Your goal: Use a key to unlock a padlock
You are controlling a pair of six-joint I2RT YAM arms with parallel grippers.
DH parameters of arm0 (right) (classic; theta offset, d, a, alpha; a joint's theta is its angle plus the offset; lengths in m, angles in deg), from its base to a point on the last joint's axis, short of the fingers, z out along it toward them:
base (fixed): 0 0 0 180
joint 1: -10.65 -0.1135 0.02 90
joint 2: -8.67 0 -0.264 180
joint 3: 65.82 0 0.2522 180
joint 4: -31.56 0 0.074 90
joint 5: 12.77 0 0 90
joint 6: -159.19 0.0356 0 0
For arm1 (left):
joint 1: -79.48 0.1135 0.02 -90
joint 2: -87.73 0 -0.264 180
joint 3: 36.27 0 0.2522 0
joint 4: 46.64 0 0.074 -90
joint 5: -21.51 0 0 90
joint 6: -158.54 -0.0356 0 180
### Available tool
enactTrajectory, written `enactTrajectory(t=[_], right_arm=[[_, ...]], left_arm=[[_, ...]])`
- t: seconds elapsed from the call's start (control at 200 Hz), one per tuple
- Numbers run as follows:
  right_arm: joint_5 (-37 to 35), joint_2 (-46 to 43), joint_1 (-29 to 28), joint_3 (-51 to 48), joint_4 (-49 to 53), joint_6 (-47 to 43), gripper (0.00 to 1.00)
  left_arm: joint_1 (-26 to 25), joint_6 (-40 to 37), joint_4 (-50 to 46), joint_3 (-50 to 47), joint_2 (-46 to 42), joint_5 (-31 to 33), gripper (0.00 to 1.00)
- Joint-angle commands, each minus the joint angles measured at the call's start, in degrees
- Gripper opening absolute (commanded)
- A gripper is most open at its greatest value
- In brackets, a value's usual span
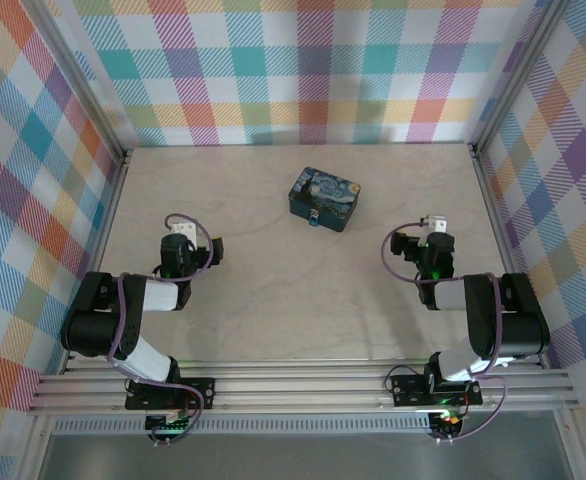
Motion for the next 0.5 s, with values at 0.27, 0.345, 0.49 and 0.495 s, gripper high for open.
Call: enactTrajectory(t=[0.27,0.345,0.49,0.495], right_arm=[[2.8,-4.1,0.0,7.0,12.0,-2.2,1.00],[2.0,-6.2,0.0,14.4,28.0,-0.1,1.00],[6.3,-7.5,-0.2,22.2,38.6,10.1,1.00],[6.6,-7.5,-0.2,22.5,38.8,10.4,0.99]], left_arm=[[0.8,7.2,-36.7,23.2,-4.4,-4.3,1.00],[0.5,11.0,-38.6,26.4,-3.4,-9.1,0.98],[-2.4,17.3,-43.2,35.8,3.4,-16.3,0.90],[-2.6,17.4,-43.5,36.2,3.7,-16.5,0.89]])
